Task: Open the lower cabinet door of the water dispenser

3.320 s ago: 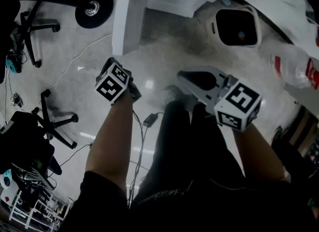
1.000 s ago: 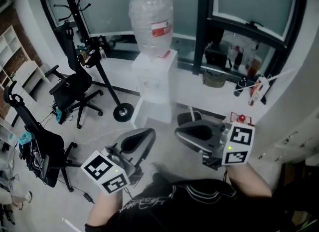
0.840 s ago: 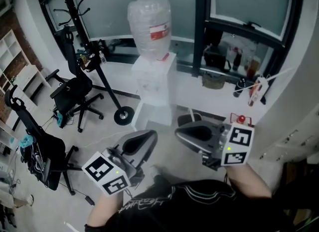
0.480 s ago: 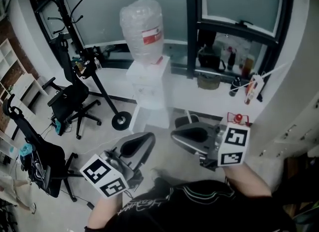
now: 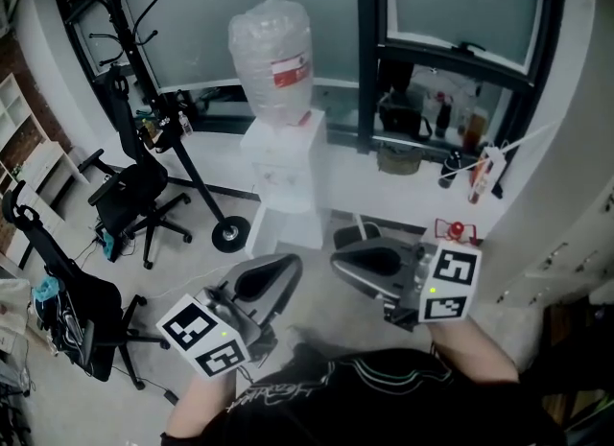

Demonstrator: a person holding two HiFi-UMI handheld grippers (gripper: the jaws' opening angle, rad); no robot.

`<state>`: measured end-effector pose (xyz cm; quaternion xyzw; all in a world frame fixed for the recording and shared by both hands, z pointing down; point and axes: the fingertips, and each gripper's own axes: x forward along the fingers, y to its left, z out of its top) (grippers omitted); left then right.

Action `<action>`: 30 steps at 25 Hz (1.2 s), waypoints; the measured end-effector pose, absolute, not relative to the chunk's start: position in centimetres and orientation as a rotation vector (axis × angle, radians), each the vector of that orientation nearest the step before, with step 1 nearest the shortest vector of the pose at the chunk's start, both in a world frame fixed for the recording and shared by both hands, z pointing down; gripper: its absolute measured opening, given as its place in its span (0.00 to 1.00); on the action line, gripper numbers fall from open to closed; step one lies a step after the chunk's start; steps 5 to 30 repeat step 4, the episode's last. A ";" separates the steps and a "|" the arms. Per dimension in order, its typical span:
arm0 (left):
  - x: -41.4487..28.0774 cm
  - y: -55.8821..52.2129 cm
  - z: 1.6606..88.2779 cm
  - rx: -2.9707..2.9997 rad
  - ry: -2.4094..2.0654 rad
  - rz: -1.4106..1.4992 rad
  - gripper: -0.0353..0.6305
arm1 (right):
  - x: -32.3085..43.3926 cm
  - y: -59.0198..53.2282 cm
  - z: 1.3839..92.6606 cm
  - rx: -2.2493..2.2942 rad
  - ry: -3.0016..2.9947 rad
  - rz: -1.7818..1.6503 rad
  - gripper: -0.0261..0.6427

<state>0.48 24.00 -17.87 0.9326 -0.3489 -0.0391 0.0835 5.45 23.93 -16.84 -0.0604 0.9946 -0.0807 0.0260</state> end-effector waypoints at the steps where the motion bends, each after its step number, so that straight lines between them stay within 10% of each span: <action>1: 0.5 23.9 -17.8 2.783 -1.036 -0.119 0.05 | 5.5 23.8 -16.8 -0.190 3.074 -0.251 0.06; 30: 0.6 23.5 -17.6 2.785 -1.021 -0.119 0.05 | 5.4 23.5 -16.7 -0.200 3.073 -0.256 0.06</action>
